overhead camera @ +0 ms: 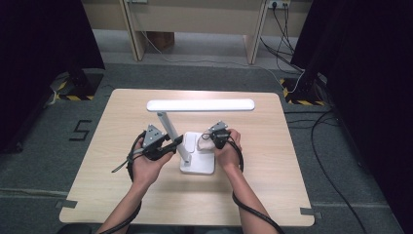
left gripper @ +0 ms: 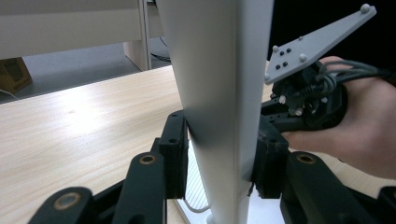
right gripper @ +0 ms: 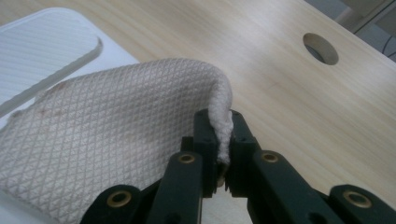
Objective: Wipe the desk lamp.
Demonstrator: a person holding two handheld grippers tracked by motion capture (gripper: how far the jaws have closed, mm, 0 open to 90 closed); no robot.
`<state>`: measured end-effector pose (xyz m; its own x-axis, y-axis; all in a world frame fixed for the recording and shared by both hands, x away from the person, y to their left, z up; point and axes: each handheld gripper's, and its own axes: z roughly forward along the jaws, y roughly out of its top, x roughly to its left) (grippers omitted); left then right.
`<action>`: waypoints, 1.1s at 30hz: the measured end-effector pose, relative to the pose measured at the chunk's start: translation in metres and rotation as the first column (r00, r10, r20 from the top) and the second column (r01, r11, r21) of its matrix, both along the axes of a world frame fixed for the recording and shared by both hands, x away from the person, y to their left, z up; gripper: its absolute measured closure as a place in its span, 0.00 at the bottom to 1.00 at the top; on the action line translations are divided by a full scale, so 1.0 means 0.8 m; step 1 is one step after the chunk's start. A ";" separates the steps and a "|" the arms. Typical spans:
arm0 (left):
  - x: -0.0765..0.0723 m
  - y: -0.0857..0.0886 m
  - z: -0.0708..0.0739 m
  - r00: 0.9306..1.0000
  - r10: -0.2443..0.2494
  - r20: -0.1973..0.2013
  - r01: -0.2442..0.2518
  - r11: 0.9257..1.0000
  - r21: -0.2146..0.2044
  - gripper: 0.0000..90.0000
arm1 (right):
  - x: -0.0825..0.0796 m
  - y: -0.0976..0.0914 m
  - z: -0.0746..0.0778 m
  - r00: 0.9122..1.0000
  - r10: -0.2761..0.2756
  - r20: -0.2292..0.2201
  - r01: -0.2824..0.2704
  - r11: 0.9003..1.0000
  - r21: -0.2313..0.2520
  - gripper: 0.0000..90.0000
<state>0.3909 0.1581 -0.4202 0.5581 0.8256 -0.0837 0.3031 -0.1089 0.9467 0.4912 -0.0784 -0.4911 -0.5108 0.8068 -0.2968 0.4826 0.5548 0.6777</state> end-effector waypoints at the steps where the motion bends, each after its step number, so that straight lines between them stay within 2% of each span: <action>1: 0.000 0.000 0.000 1.000 0.000 0.000 0.000 1.000 0.000 0.69 | 0.002 -0.001 0.002 1.000 -0.006 0.005 0.006 1.000 0.000 0.95; 4: 0.000 0.000 0.000 1.000 -0.001 0.000 0.001 1.000 0.001 0.69 | 0.006 0.007 0.013 1.000 0.005 0.026 -0.006 1.000 0.021 0.95; 6: 0.000 0.000 0.000 1.000 -0.001 0.000 0.001 1.000 0.001 0.69 | 0.010 0.020 0.023 0.998 0.043 0.041 -0.045 0.998 0.037 0.95; 8: 0.000 0.000 0.000 1.000 -0.001 0.000 0.001 1.000 0.001 0.69 | 0.012 0.039 0.030 0.997 0.066 0.033 -0.068 0.995 0.070 0.95; 9: 0.000 0.000 0.000 1.000 -0.001 -0.001 0.001 1.000 0.001 0.69 | 0.016 0.047 0.033 0.993 0.108 0.047 -0.111 0.992 0.064 0.95; 10: 0.000 0.000 0.000 1.000 -0.002 -0.001 0.002 1.000 0.003 0.69 | 0.018 0.058 0.034 0.991 0.124 0.047 -0.127 0.989 0.076 0.95; 11: 0.000 0.000 0.001 1.000 -0.002 -0.001 0.002 1.000 0.004 0.69 | 0.020 0.067 0.034 0.987 0.153 0.046 -0.156 0.985 0.078 0.95; 13: 0.000 0.000 0.001 1.000 -0.002 -0.001 0.002 1.000 0.004 0.69 | 0.022 0.087 0.031 0.986 0.166 0.021 -0.167 0.982 0.092 0.95; 14: 0.000 0.000 0.000 1.000 -0.002 -0.001 0.002 1.000 0.004 0.69 | 0.025 0.093 0.027 0.980 0.196 0.023 -0.197 0.977 0.079 0.95; 15: 0.000 0.000 0.000 1.000 -0.003 -0.002 0.003 1.000 0.003 0.69 | 0.027 0.099 0.023 0.979 0.206 0.013 -0.206 0.975 0.080 0.95; 19: 0.000 0.001 0.000 1.000 -0.004 -0.001 0.004 1.000 -0.001 0.69 | 0.030 0.113 0.008 0.969 0.246 -0.027 -0.243 0.966 0.090 0.95; 24: 0.000 0.000 0.000 1.000 -0.001 0.000 0.001 1.000 0.001 0.69 | 0.033 0.111 0.008 0.969 0.246 -0.031 -0.243 0.967 0.082 0.95; 26: 0.000 -0.001 0.000 1.000 0.002 0.001 -0.002 1.000 0.003 0.69 | 0.032 0.106 0.008 0.974 0.222 -0.038 -0.218 0.972 0.085 0.95; 33: 0.000 -0.002 0.000 1.000 0.005 0.002 -0.005 1.000 0.004 0.69 | 0.035 0.075 0.004 0.984 0.172 -0.034 -0.170 0.983 0.071 0.95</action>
